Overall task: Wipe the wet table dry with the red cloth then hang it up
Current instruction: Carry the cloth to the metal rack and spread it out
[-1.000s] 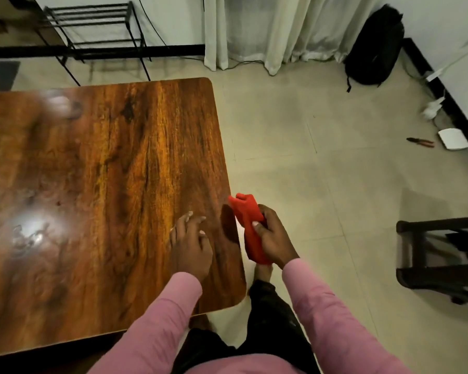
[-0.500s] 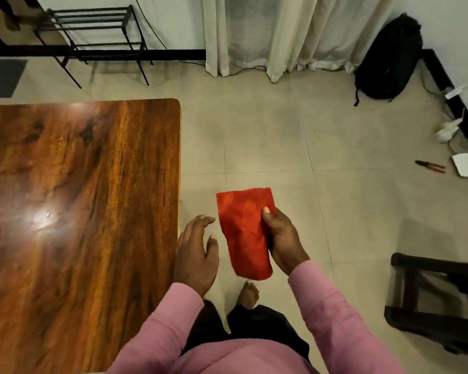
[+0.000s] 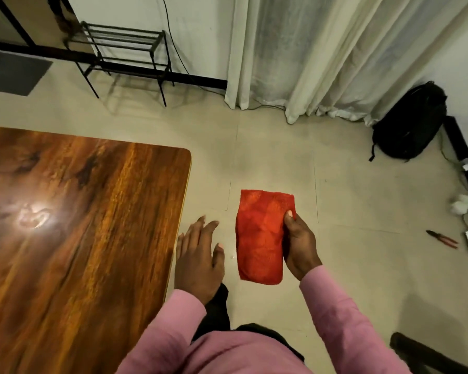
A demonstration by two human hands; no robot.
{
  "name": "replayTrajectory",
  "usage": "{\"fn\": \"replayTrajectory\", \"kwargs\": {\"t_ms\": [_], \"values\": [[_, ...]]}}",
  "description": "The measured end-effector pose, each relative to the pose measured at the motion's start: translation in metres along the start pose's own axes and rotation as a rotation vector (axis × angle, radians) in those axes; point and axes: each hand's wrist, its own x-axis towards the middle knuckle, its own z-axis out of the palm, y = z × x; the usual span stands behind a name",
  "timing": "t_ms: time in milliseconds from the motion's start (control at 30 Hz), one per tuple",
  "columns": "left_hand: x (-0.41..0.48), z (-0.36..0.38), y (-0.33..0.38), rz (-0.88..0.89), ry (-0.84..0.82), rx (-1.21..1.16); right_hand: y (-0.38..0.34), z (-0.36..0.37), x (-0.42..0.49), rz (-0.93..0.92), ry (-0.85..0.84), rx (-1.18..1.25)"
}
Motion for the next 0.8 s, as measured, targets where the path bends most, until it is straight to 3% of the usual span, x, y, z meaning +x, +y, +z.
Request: {"fn": "replayTrajectory", "kwargs": {"t_ms": [233,800], "values": [[0.113,-0.012,0.009,0.062,-0.041,0.221,-0.063,0.043,0.086,0.004,-0.001,-0.044],[0.382,-0.030,0.058,-0.081,0.023,0.301,-0.183,0.110,0.360,0.032,-0.193,-0.058]]}}
